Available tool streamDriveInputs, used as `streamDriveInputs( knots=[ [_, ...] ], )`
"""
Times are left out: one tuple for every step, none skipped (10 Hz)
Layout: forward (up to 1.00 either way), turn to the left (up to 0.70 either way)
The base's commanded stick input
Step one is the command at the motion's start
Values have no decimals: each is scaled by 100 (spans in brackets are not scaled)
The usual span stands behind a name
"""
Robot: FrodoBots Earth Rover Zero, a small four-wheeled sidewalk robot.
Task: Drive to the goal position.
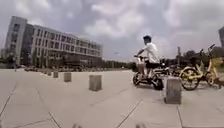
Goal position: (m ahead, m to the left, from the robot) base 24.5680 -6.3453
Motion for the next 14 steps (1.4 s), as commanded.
streamDriveInputs(
  knots=[
    [70,-14],
    [70,-14],
    [70,-14],
    [70,-14],
    [70,-14],
    [70,-14],
    [70,-14],
    [70,-14],
    [70,-14],
    [70,-14],
    [70,-14],
    [70,-14],
    [70,-14],
    [70,-14]
  ],
)
